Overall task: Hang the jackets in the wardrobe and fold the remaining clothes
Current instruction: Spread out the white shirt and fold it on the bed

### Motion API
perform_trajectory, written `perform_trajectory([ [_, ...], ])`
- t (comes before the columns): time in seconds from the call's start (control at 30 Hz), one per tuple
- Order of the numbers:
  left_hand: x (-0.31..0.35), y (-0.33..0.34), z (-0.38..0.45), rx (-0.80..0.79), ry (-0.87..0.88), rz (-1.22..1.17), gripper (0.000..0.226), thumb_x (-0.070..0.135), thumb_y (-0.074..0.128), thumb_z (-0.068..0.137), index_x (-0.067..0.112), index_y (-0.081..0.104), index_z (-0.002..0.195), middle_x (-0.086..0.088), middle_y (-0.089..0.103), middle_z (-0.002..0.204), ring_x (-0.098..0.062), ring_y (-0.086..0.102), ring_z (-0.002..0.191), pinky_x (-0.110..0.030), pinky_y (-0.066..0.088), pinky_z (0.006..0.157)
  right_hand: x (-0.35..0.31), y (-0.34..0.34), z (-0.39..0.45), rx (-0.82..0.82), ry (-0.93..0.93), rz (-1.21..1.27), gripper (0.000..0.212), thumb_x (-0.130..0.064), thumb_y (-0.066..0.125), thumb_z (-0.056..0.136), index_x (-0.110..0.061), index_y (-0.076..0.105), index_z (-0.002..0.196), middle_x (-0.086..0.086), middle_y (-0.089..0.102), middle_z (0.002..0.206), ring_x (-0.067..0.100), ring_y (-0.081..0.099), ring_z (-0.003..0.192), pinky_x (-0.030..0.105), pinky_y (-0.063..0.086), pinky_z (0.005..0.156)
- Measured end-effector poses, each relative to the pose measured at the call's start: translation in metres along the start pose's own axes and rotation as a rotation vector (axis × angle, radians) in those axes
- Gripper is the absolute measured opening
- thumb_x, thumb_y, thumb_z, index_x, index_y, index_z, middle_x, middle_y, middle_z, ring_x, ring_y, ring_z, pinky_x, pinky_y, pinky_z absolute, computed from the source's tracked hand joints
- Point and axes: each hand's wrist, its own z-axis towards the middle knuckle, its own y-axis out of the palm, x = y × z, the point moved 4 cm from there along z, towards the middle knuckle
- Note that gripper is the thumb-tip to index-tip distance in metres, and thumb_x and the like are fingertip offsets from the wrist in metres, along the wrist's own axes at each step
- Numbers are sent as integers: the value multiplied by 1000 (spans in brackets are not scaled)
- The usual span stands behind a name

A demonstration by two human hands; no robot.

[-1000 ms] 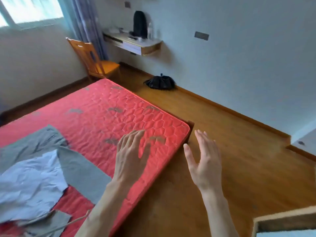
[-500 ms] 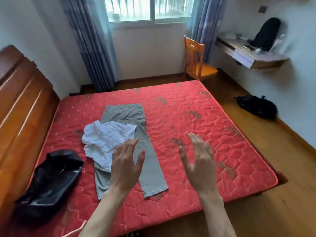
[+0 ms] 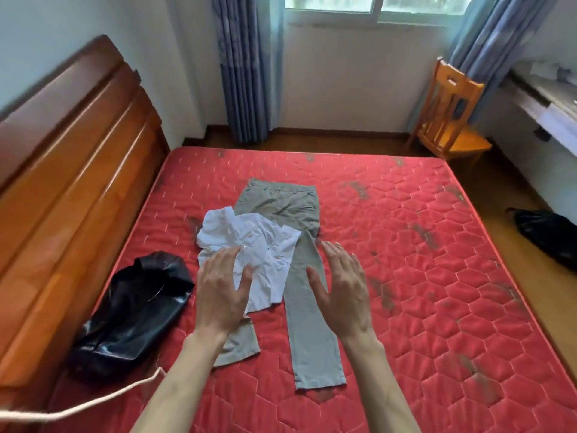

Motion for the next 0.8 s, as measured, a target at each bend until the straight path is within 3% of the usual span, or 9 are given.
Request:
perform_trajectory([
  [0.13,-31,8,23,-6,-66,57,50,45,47,101,13,61,136,-8,64,135,-28,54,131,-51,39,112,-8,33,42,-57,-52,40,58,-49,48,104,-18,46,154,-3,50,155,16,38,149,30,15,127],
  [0.4,-94,39,68,-22,-170,195,51,46,45,100,14,60,136,-4,64,136,-23,54,132,-44,37,114,6,126,109,-198,-157,57,57,-37,64,101,-15,49,152,0,52,153,18,43,147,40,29,124],
  [0.8,-251,177,92,-53,-308,221,46,38,48,93,15,65,128,0,69,123,-19,61,121,-40,45,108,36,340,161,-355,-245,30,57,-49,43,101,-18,53,148,-3,56,150,15,45,145,34,21,124],
])
